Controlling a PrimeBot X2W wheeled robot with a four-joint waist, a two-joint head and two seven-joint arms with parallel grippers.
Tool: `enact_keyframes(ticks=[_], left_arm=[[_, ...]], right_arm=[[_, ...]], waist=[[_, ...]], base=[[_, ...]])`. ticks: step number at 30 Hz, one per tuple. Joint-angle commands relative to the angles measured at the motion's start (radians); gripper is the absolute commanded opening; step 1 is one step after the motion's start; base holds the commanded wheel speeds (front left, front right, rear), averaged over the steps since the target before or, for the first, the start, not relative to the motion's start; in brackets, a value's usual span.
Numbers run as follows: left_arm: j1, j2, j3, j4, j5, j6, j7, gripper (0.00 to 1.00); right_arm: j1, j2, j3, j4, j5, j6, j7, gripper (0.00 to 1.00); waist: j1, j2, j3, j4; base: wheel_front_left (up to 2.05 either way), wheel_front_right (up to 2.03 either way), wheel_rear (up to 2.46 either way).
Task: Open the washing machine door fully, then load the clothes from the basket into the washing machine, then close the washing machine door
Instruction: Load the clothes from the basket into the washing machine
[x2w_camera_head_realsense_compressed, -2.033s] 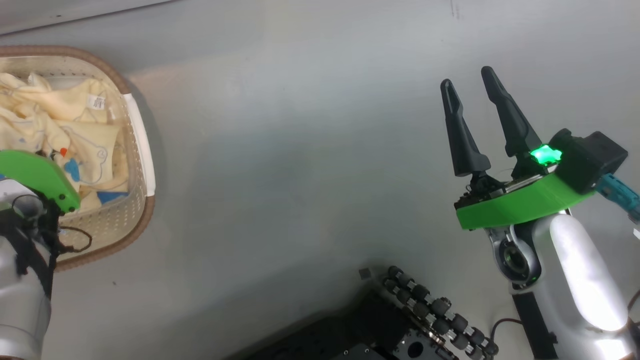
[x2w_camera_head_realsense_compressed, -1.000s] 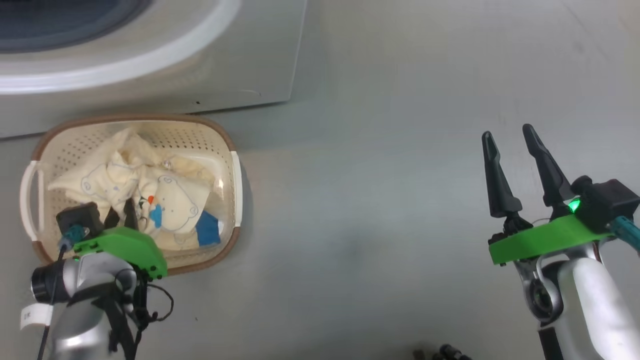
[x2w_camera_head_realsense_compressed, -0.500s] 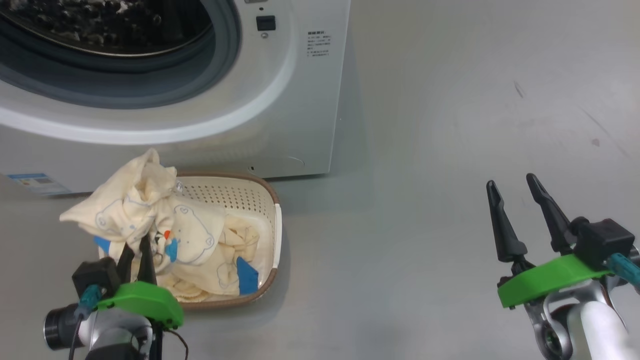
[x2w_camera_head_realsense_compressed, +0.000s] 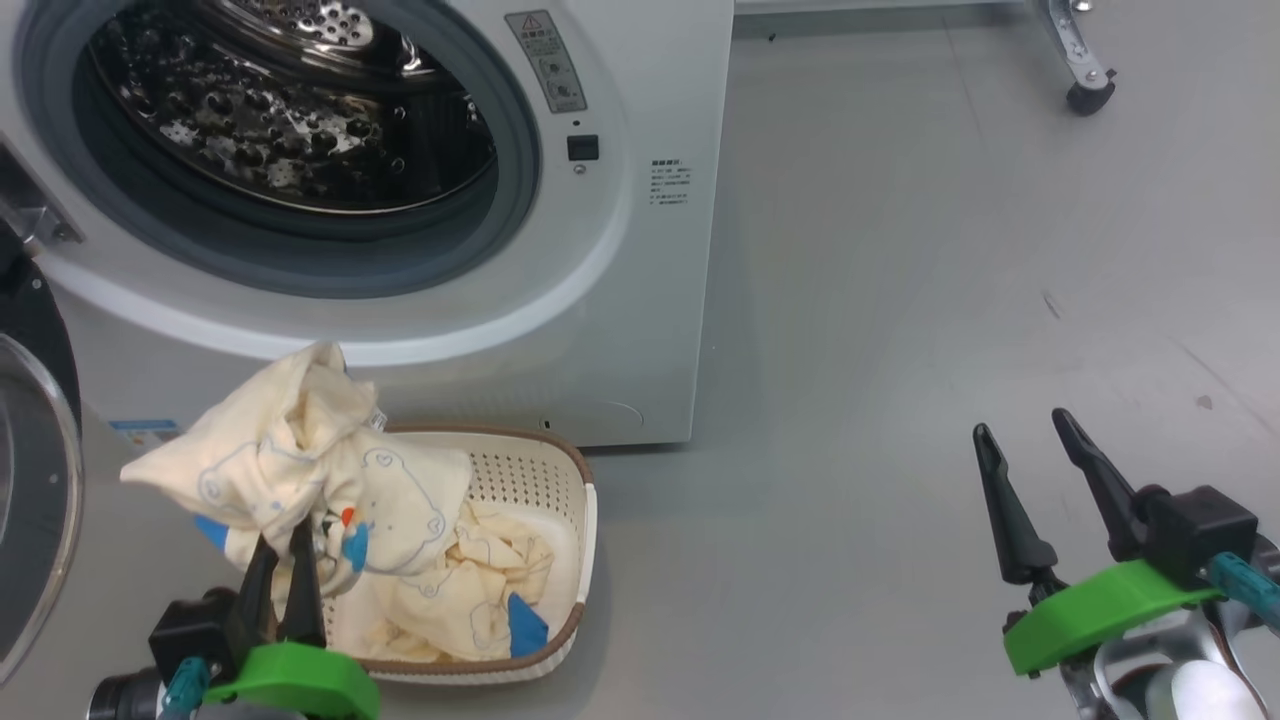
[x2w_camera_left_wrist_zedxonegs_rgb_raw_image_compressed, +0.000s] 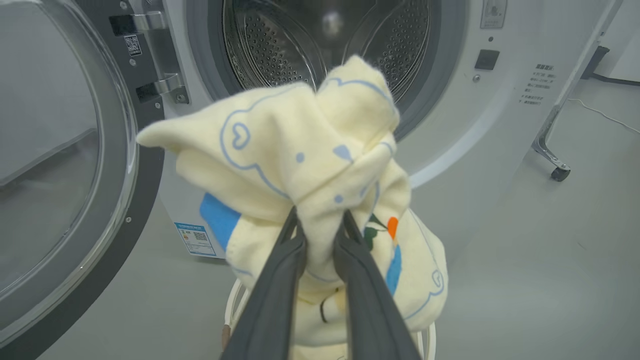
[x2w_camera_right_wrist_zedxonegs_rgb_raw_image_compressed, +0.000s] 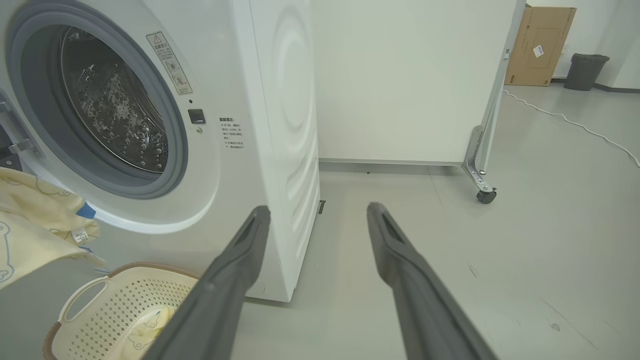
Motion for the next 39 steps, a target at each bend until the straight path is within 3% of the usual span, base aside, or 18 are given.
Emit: enact_keyframes(ticks=[1, 17, 39], left_arm=[[-0.018, 0.026, 0.032, -0.048, 0.014, 0.007, -0.004, 0.00], [0.067, 0.041, 0.021, -0.184, 0.009, 0.035, 0.055, 0.00], [0.055, 0.050, 0.008, -0.199, -0.004, 0.044, 0.049, 0.00]], right_arm=[[-0.014, -0.011, 0.017, -0.041, -0.005, 0.000, 0.004, 1.00], [0.026, -0.011, 0.021, -0.066, 0.004, 0.000, 0.019, 1.00], [0.023, -0.011, 0.023, -0.064, 0.009, 0.000, 0.015, 1.00]], waist=[[0.0001, -0.0001, -0.017, 0.005], [0.0001, -0.0001, -0.050, 0.017], [0.0001, -0.0001, -0.038, 0.014]], base=[[0.00, 0.00, 0.00], [0.00, 0.00, 0.00], [0.00, 0.00, 0.00]])
